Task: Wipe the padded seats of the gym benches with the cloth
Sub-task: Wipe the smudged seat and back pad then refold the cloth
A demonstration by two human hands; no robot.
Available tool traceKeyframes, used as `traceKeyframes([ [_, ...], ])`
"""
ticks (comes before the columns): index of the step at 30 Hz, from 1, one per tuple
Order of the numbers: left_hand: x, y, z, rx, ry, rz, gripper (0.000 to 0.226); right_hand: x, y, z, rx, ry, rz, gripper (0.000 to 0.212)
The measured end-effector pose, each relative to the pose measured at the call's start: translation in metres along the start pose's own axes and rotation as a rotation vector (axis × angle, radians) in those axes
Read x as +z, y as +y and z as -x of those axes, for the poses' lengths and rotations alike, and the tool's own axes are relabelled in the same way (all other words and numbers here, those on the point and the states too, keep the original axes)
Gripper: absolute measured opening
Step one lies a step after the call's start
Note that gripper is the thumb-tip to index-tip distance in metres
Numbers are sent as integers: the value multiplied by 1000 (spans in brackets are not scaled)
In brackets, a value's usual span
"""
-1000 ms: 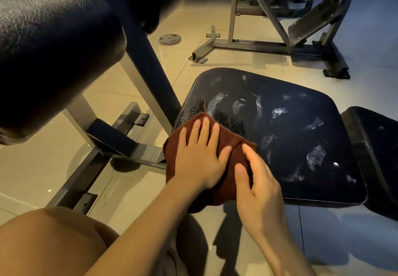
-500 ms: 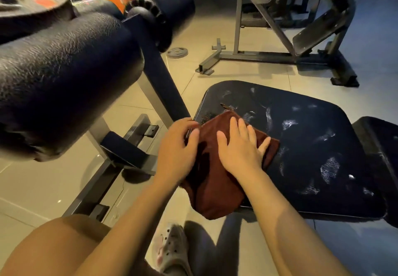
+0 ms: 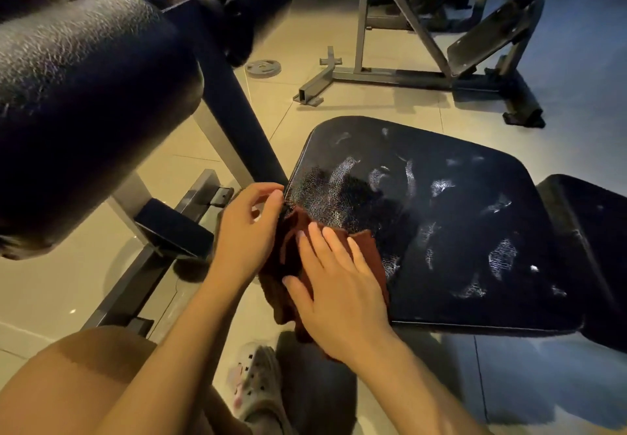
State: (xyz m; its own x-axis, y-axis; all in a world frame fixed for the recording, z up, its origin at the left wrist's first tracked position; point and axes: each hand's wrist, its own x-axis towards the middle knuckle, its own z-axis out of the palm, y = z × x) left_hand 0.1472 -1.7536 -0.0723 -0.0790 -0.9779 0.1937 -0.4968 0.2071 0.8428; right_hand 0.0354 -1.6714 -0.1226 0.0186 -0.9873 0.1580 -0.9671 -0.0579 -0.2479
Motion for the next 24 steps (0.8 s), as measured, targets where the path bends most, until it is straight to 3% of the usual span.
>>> traceKeyframes([
  [5, 14, -7, -2, 76, 8, -72, 20, -22, 83, 18, 386, 4, 48, 83],
  [9, 24, -17, -5, 82, -30, -76, 25, -45, 128, 32, 603, -120, 94, 88],
  [12, 34, -21, -4, 136, -36, -37, 28, -40, 111, 28, 554, -110, 133, 81],
  [16, 40, -18, -8, 182, -46, 58, 29, -14, 51, 10, 213, 18, 56, 67],
  [19, 41, -16, -9, 250, -73, 51, 31, 0, 15, -3, 44, 16, -40, 65],
  [21, 41, -17, -9, 296, -112, 3, 36, -1, 17, -4, 74, 32, -47, 66],
  [24, 43, -20, -9, 335, -173, -81, 52, -15, 50, 11, 278, 61, -16, 75],
])
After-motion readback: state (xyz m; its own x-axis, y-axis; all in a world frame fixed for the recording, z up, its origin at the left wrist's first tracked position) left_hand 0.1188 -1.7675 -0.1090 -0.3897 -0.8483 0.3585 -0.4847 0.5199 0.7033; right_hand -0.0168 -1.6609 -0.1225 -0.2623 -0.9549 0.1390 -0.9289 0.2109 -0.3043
